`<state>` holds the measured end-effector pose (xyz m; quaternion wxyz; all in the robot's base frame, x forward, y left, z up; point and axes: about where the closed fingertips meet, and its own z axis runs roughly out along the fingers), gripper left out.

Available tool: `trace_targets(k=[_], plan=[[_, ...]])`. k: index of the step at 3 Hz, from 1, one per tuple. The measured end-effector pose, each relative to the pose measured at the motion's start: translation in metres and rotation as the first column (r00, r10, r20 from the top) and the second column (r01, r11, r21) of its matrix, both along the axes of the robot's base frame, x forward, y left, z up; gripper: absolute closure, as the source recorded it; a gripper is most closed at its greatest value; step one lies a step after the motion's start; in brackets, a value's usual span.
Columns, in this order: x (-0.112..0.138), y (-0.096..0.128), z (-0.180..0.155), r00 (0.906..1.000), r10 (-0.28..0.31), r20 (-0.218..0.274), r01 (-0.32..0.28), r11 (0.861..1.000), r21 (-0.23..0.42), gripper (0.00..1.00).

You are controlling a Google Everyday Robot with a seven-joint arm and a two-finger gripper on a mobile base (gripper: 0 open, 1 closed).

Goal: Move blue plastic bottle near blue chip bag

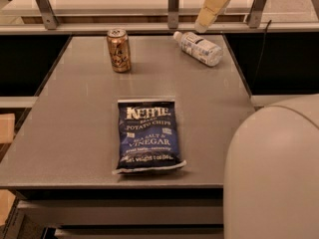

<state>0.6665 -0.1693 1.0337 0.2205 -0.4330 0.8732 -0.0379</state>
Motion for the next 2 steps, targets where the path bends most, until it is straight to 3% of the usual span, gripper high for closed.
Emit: trace_targets(k=[2], plan=[[0.014,0.0068,0.0002,0.9995,-0.017,0.026,0.017,1.0,0.008,0.0]])
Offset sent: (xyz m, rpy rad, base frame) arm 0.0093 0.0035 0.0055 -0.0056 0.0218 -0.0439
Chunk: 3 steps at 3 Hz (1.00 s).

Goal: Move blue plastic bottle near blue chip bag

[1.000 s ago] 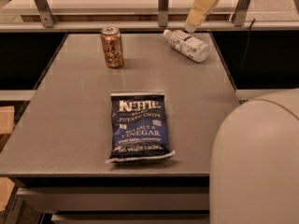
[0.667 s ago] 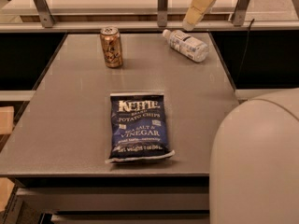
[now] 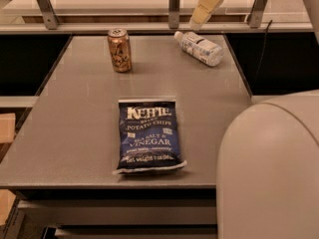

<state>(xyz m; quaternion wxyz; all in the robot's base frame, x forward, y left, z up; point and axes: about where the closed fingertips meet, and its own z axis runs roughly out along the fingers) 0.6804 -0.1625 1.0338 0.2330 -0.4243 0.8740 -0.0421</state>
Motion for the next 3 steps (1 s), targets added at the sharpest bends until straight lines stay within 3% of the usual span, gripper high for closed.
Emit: trace_targets(k=[2,3], plan=[[0.018,0.004,-0.009,0.9971,-0.073,-0.023,0.073,0.997,0.032,0.0],[0.027,0.009,-0.021,0.9886,-0.138,-0.06,0.142,0.988,0.06,0.0]])
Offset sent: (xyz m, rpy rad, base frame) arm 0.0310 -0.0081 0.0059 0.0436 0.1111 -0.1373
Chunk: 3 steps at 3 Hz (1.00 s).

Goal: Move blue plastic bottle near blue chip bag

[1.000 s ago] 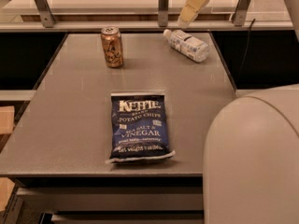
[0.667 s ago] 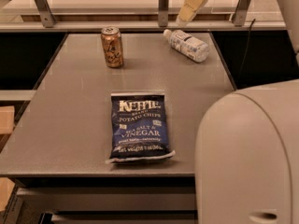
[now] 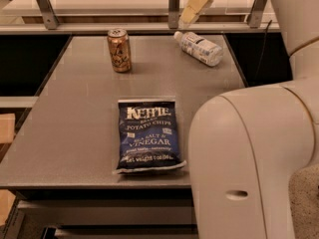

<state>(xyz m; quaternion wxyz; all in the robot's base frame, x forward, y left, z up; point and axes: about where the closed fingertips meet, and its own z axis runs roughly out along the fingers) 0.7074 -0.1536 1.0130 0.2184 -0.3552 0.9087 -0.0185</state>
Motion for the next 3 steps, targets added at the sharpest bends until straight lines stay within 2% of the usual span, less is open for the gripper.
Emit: trace_targets(k=[1,3], plan=[[0.009,0.005,-0.012,0.9979,-0.059,-0.027,0.06,0.998,0.011,0.0],[0.025,0.017,-0.045,0.9915,-0.099,-0.083,0.101,0.995,0.017,0.0]])
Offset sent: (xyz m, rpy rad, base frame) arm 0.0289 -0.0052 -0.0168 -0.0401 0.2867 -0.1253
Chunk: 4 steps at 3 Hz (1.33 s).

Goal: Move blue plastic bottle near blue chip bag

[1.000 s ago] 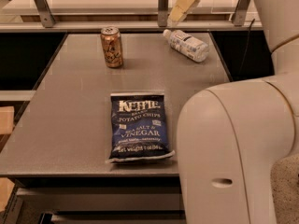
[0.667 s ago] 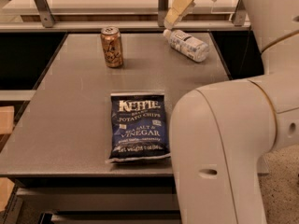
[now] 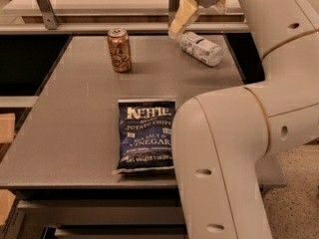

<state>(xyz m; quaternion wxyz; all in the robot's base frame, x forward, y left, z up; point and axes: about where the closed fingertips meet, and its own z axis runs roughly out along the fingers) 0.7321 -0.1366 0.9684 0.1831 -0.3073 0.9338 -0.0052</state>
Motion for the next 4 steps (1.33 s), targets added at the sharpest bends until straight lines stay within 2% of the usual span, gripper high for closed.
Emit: trace_targets(k=[2,4], plan=[[-0.006,-0.003,-0.006,0.9993,-0.022,-0.031,0.023,0.999,0.027,0.0],[-0.009,0.012,-0.031,0.9947,0.016,-0.101,-0.006,0.995,0.099,0.0]])
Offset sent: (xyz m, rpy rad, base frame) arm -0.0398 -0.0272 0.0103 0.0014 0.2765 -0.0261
